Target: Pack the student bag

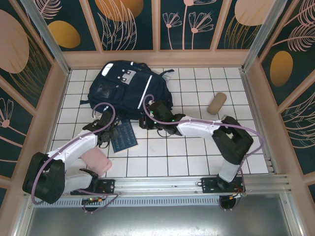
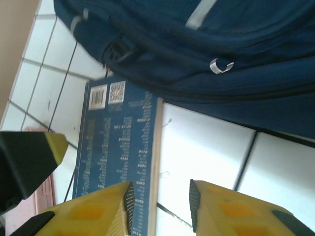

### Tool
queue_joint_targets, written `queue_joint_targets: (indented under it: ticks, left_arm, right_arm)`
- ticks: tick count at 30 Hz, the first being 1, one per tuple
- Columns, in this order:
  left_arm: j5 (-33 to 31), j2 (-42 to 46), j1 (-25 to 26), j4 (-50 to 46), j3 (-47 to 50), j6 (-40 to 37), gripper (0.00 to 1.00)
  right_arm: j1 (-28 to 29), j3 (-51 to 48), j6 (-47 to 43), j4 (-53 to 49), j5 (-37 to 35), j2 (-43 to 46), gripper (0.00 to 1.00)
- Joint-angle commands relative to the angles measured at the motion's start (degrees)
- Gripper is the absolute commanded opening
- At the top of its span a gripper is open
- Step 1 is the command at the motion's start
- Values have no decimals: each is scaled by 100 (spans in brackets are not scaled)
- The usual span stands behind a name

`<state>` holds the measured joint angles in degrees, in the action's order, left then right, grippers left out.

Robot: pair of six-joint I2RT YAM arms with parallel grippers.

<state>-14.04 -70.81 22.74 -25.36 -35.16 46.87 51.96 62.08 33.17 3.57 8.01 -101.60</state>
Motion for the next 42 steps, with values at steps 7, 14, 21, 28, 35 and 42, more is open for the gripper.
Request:
queue_joint_targets:
  ticks: [7, 14, 21, 28, 35, 42]
  left_arm:
    - [226, -618, -42, 968, 274, 171, 44]
    - [881, -1205, -37, 1595, 288, -302, 39]
    - [1219, -1251, -7, 1768, 322, -230, 40]
    - [1145, -956, -7, 1645, 512, 147, 48]
    - [1330, -916, -14, 1962, 866, 547, 49]
    - [1962, -623, -24, 2692, 1285, 982, 47]
  right_arm:
    - [306, 1125, -392, -274, 476, -1141, 36]
    - [86, 1039, -241, -353, 343, -1210, 36]
    - [5, 863, -248, -463, 325, -1256, 38]
    - [31, 881, -406, -805, 25, -1497, 38]
    - [61, 1130, -621, -860, 168, -1839, 37]
    - [358, 1437, -742, -662, 979, -2056, 34]
